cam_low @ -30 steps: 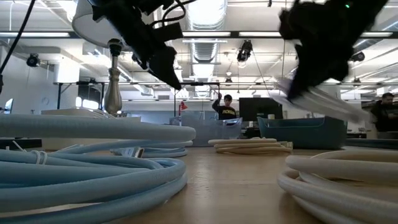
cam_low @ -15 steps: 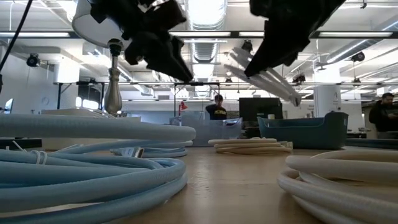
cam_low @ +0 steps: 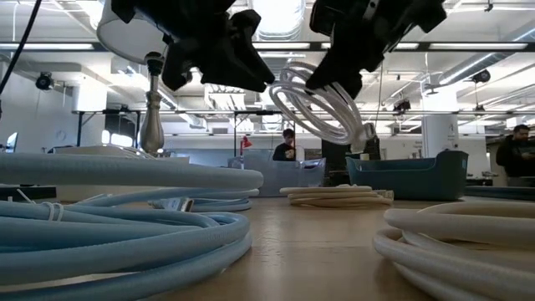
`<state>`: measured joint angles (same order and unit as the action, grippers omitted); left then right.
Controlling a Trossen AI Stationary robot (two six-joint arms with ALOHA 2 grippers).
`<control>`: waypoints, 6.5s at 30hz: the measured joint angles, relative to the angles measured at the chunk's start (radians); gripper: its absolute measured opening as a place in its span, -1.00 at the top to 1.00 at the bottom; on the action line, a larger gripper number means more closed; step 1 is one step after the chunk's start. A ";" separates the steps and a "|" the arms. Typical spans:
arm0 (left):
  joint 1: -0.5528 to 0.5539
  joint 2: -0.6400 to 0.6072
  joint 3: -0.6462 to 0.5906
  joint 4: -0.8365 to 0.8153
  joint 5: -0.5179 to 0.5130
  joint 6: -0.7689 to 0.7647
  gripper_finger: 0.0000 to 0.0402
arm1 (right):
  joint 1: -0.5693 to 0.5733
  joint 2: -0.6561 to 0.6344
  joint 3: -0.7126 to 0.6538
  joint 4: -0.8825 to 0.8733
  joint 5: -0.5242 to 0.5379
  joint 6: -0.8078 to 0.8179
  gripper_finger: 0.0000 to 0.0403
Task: Sort HDMI cables
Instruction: Put the white HDMI cable into the white bin, then put the top left light blue HDMI cable into the black bin
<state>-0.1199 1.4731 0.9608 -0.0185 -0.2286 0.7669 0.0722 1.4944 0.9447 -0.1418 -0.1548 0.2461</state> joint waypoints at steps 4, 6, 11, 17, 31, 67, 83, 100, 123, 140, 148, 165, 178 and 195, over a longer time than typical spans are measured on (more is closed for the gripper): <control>-0.012 0.000 -0.025 0.100 -0.083 0.052 0.38 | -0.015 -0.001 0.000 0.019 -0.008 -0.006 0.90; -0.015 0.000 -0.029 0.114 -0.087 0.073 0.38 | -0.015 -0.001 0.000 0.023 -0.008 -0.013 0.90; -0.019 0.000 -0.031 0.132 -0.083 0.103 0.38 | -0.015 -0.001 0.000 0.039 -0.058 -0.017 0.90; -0.029 0.000 -0.032 0.191 -0.085 0.104 0.38 | -0.013 -0.001 -0.001 0.102 -0.086 -0.019 0.90; -0.057 -0.001 -0.032 0.135 -0.060 0.089 0.65 | -0.013 0.000 -0.003 0.145 -0.093 -0.022 0.90; -0.069 -0.050 -0.031 -0.161 -0.385 -0.306 0.90 | -0.014 -0.003 -0.004 0.034 0.170 0.004 0.08; -0.075 -0.342 -0.030 -0.742 -0.511 -1.047 0.87 | -0.014 -0.003 -0.005 0.018 0.182 -0.092 0.09; -0.074 -0.490 0.026 -1.266 -0.528 -1.688 0.87 | -0.014 -0.003 -0.006 0.018 0.182 -0.211 0.09; -0.071 -0.484 -0.109 -1.176 -0.377 -1.855 0.72 | -0.014 -0.003 -0.006 0.020 0.182 -0.198 0.09; -0.067 -0.484 -0.089 -1.219 -0.405 -1.751 0.26 | -0.014 -0.003 -0.006 0.117 0.182 -0.201 0.09; -0.067 -0.484 0.027 -1.256 -0.399 -1.668 0.21 | -0.014 -0.001 -0.009 0.160 0.182 -0.201 0.08; -0.066 -0.472 0.051 -1.146 -0.511 -1.465 0.21 | -0.014 0.382 0.172 0.261 -0.022 -0.299 0.08; -0.067 -0.440 0.049 -1.098 -0.510 -1.432 0.21 | -0.027 0.648 0.508 -0.001 -0.243 -0.457 0.13; -0.067 -0.373 0.049 -1.097 -0.501 -1.428 0.22 | -0.026 0.734 0.559 -0.039 -0.072 -0.441 0.25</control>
<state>-0.1867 1.1005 1.0094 -1.1156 -0.7300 -0.6614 0.0460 2.2285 1.5038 -0.1804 -0.2272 -0.1948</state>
